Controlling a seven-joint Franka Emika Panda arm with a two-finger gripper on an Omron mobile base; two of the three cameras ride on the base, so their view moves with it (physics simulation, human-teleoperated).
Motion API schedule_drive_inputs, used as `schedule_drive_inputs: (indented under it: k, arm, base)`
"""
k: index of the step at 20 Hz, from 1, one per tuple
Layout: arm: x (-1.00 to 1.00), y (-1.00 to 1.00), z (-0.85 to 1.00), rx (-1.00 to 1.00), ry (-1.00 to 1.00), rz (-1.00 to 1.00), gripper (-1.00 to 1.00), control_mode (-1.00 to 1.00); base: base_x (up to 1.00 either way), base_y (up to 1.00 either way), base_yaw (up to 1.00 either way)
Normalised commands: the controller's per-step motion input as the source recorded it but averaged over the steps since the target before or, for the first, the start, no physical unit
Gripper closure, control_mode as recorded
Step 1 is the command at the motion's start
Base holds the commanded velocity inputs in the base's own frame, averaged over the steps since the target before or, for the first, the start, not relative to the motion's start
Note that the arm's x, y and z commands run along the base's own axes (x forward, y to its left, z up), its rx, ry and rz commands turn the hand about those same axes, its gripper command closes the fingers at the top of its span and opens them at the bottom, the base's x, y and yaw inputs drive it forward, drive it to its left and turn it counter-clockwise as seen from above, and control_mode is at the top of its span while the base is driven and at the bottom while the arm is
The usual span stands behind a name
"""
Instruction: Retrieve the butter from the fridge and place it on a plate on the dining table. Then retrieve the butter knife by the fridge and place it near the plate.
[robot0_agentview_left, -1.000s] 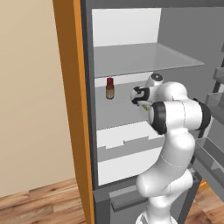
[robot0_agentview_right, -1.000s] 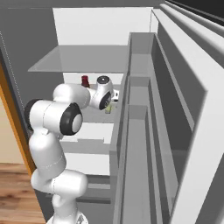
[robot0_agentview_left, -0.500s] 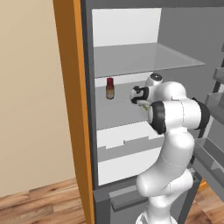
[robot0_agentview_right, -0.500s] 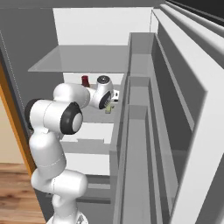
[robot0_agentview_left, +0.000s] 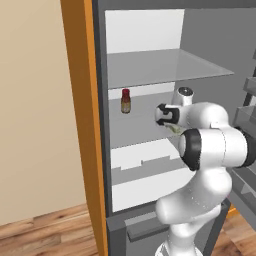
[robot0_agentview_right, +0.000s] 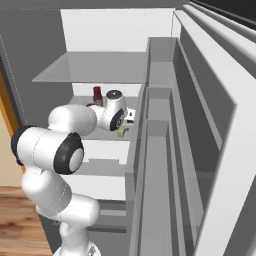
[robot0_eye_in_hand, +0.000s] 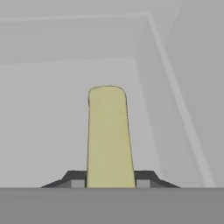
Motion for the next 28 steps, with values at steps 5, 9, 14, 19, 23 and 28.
schedule_drive_inputs:
  k: [5,9,14,19,23,28]
  arm:
    - [-0.96,0.08,0.19,0.02,0.03,-0.10,1.00,-1.00]
    - [-0.99,0.10,0.42,0.09,0.10,-0.06,1.00,-1.00]
    - [-1.00,0.30,0.48,0.03,0.17,-0.09,1.00,-1.00]
    - [-1.00,0.52,0.48,0.00,0.06,-0.09,1.00,-1.00]
    - [-1.00,0.34,0.28,0.01,0.00,-0.06,1.00,-1.00]
    - [-0.63,0.13,0.52,-0.05,-0.07,-0.02,1.00,-1.00]
  base:
    - [0.00,0.00,0.00]
    - [0.00,0.00,0.00]
    - [0.00,0.00,0.00]
    - [0.00,0.00,0.00]
    - [0.00,0.00,0.00]
    - [0.00,0.00,0.00]
